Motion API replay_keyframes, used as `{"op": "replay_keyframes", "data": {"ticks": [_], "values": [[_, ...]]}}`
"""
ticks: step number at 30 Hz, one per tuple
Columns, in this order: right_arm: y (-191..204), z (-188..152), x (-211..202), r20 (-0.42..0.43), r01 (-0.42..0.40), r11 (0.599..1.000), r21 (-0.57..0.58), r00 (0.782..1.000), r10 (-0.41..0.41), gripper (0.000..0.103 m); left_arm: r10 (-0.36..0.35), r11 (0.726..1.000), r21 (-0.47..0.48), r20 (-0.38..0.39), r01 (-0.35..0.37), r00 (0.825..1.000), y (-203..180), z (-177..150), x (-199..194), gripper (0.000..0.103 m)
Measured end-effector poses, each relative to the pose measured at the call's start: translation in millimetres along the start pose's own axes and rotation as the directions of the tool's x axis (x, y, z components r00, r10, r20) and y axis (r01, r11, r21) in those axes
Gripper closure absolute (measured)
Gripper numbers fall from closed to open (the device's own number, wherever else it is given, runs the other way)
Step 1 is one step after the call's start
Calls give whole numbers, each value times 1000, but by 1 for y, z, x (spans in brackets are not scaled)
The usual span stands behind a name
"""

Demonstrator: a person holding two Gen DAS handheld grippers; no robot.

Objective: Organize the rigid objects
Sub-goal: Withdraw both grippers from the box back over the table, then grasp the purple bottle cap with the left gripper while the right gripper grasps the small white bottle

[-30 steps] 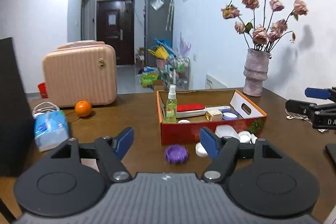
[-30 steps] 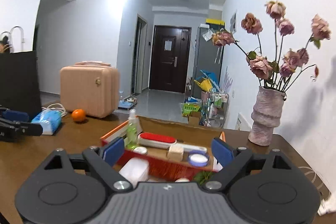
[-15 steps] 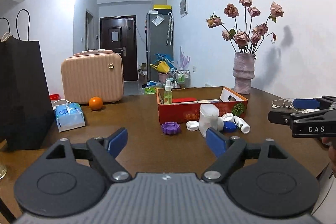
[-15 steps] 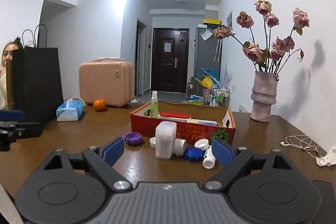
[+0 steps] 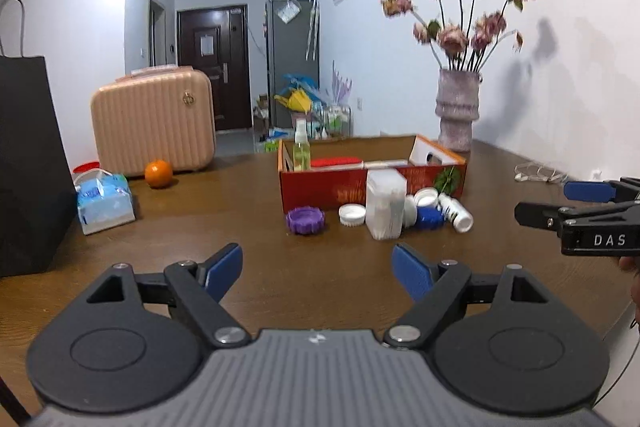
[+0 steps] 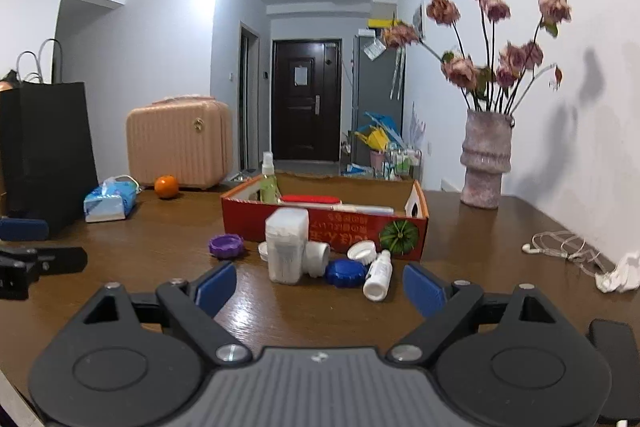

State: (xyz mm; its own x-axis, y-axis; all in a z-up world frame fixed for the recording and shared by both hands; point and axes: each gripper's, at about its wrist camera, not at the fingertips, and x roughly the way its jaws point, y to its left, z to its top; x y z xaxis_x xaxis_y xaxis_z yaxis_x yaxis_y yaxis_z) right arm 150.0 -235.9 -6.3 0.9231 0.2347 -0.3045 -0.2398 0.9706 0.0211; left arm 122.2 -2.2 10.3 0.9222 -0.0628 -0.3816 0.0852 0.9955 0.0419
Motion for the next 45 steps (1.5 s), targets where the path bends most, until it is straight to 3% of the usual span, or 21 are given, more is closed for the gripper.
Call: {"op": "replay_keyframes", "data": {"ticks": [9, 15, 19, 23, 30, 34, 38, 40, 42, 45], "values": [[-13, -1, 57, -63, -17, 1000, 20, 998, 18, 13, 23, 1000, 9, -73, -22, 997, 5, 4, 62, 19], [-23, 5, 95, -99, -17, 998, 55, 995, 22, 13, 64, 997, -25, -129, -67, 990, 35, 7, 108, 23], [-31, 11, 118, -109, -29, 998, 60, 993, 35, 14, 40, 999, -25, -148, -44, 988, 47, 17, 142, 23], [-40, 15, 149, -141, 0, 999, 47, 990, 7, 16, -30, 999, -19, -193, 27, 981, 49, 27, 185, 24], [-63, 17, 204, -224, 18, 998, 68, 975, -3, 29, -50, 998, 22, -254, 58, 966, 40, 34, 260, 27], [-88, 10, 229, -277, 67, 989, 132, 961, -28, 48, -95, 995, -14, -269, 95, 958, 42, 35, 284, 32], [-105, 5, 249, -332, 66, 980, 189, 943, 0, 56, -122, 992, -3, -288, 126, 950, 37, 34, 296, 50], [-107, 3, 257, -352, 55, 980, 190, 936, 15, 59, -113, 992, 17, -287, 123, 951, 35, 33, 294, 50], [-108, 3, 260, -346, 53, 981, 185, 938, 14, 75, -86, 994, 35, -288, 101, 954, 33, 34, 288, 50], [-111, 4, 257, -349, 42, 980, 195, 937, 29, 76, -60, 997, 24, -266, 69, 962, 37, 36, 271, 50]]}}
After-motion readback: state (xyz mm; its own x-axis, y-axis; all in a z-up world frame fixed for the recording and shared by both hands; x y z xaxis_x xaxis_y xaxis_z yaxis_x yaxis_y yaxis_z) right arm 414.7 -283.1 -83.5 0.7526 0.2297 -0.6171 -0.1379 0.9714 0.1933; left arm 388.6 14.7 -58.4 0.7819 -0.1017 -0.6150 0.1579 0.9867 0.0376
